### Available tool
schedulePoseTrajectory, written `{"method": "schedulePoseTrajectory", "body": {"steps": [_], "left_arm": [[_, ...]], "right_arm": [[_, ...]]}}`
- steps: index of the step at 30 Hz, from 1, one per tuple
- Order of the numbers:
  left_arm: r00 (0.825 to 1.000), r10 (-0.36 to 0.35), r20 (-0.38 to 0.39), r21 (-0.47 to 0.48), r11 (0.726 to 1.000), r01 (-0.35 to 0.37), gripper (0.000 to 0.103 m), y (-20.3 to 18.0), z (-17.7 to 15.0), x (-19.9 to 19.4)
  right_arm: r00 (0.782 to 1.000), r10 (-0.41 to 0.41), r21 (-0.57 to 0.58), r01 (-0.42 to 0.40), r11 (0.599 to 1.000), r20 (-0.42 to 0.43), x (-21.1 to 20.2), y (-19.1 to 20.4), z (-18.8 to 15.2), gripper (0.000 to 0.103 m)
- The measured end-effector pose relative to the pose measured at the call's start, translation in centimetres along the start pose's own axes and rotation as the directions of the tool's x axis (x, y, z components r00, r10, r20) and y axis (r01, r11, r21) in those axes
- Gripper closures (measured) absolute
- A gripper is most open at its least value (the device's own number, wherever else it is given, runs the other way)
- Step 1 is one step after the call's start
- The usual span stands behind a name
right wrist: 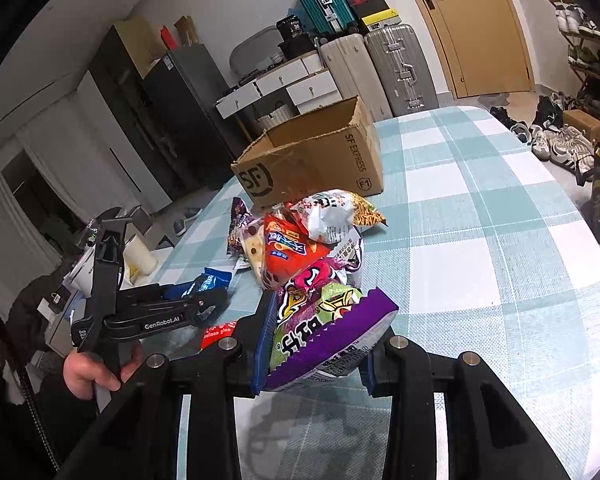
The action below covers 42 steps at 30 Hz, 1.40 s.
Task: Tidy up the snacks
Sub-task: 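Grasp the purple candy bag with the right gripper while the left gripper grasps the blue Oreo pack, then carry the purple candy bag and blue Oreo pack over the cardboard box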
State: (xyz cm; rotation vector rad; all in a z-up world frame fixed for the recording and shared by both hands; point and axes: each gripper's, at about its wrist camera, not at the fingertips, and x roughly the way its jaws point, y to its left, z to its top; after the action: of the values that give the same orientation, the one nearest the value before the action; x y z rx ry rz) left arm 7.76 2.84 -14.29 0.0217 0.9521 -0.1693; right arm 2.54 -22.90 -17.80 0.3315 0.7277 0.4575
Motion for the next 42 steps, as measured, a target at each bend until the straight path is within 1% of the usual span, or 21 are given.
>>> {"method": "schedulePoseTrajectory", "body": {"steps": [9, 16, 20, 26, 37, 42], "left_arm": [[0.998, -0.053, 0.018, -0.034, 0.998, 0.054, 0.061, 0.6, 1.2, -2.5], [0.995, -0.077, 0.055, -0.02, 0.997, 0.079, 0.061, 0.6, 3.2, -4.5], [0.992, -0.098, 0.076, -0.012, 0.995, 0.1, 0.061, 0.7, 4.8, -5.5], [0.99, -0.1, 0.103, 0.022, 0.995, 0.098, 0.061, 0.4, 7.4, -6.7], [0.985, -0.113, 0.132, 0.058, 0.993, 0.106, 0.061, -0.1, 12.9, -7.7], [0.984, -0.116, 0.137, 0.07, 0.992, 0.107, 0.061, -0.4, 15.5, -7.6]], "right_arm": [[0.999, 0.011, -0.05, -0.01, 0.999, 0.036, -1.1, 1.8, 1.6, 0.068], [0.998, 0.021, -0.084, -0.016, 0.996, 0.056, -1.3, 2.8, 3.7, 0.068], [0.997, 0.035, -0.105, -0.028, 0.994, 0.063, -1.2, 3.5, 5.2, 0.068], [0.996, 0.052, -0.155, -0.039, 0.987, 0.076, -0.9, 4.9, 8.0, 0.068], [0.994, 0.075, -0.238, -0.053, 0.97, 0.082, 0.8, 6.7, 13.5, 0.068], [0.994, 0.081, -0.257, -0.058, 0.965, 0.079, 1.8, 7.2, 15.6, 0.068]]}}
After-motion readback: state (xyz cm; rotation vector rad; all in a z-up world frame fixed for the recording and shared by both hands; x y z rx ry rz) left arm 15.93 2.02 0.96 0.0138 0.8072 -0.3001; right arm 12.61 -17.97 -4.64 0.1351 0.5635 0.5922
